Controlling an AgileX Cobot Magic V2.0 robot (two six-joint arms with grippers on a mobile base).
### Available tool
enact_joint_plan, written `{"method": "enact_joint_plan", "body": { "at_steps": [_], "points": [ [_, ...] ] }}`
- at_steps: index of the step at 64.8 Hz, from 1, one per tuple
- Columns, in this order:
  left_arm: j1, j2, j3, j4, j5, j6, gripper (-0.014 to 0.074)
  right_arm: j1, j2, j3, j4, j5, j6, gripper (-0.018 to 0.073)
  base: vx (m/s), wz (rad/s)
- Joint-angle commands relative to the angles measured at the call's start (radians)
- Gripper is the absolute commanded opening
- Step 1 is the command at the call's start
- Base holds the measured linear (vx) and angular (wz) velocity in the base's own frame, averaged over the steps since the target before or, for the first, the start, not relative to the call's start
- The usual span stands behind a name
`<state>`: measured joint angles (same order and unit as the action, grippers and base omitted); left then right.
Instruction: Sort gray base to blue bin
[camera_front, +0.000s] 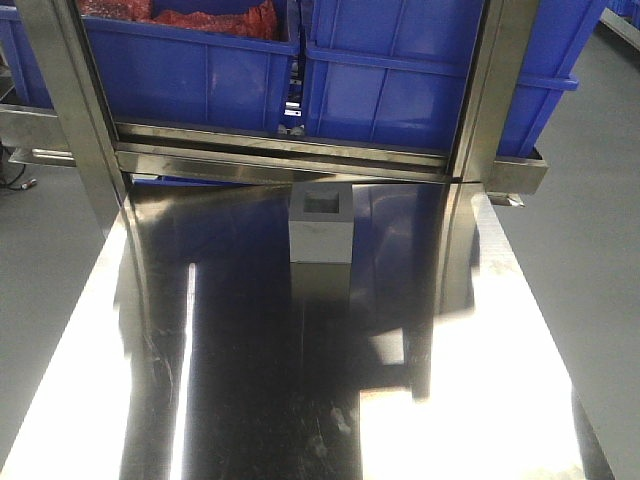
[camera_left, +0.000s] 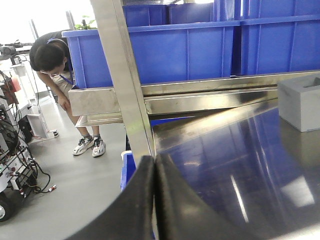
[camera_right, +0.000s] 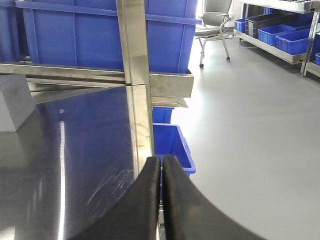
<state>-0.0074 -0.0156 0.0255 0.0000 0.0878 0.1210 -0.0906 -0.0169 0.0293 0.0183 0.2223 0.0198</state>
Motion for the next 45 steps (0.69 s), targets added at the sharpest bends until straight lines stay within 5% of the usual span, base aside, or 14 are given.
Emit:
{"method": "enact_joint_plan", "body": {
  "at_steps": [1,45],
  "points": [
    [0.002,-0.009,-0.02,0.0,-0.074,-0.005,-0.0006,0.0,-0.002,0.0,-0.007,-0.075,-0.008,-0.0005,0.0,0.0],
    [0.002,-0.009,-0.02,0.0,-0.074,-0.005,-0.0006,0.0,-0.002,0.0,-0.007,-0.075,-0.008,-0.0005,0.0,0.0]
  ]
}}
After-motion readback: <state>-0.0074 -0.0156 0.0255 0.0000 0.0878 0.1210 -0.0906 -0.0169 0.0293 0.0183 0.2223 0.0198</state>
